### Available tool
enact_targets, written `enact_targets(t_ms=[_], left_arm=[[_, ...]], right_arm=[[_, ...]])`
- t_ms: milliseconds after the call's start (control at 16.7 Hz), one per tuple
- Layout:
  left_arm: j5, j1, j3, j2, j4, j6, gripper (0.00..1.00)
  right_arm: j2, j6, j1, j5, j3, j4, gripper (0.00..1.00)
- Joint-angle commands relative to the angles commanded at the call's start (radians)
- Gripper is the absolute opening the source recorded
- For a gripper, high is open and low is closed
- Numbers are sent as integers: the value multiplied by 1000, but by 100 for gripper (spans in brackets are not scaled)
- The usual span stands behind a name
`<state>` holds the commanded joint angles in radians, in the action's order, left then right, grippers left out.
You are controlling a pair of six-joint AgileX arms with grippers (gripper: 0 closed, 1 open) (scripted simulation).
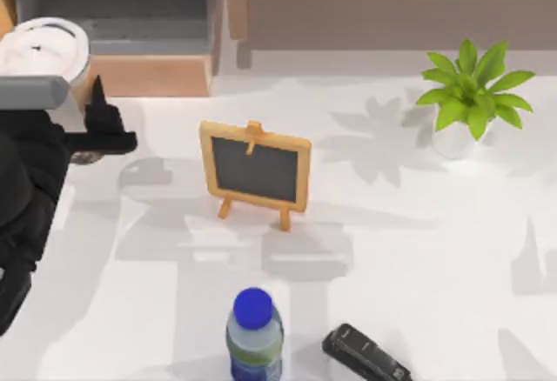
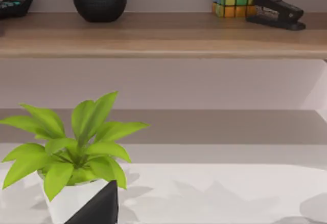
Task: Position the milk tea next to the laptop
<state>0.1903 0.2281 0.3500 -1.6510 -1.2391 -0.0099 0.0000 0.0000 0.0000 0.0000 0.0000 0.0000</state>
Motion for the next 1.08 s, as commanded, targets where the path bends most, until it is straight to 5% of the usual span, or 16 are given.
enact_targets(t_ms=[1080], left_arm=[[-408,-412,-157,330,274,57,0]], right_arm=[[0,0,0,0,0,0,100]])
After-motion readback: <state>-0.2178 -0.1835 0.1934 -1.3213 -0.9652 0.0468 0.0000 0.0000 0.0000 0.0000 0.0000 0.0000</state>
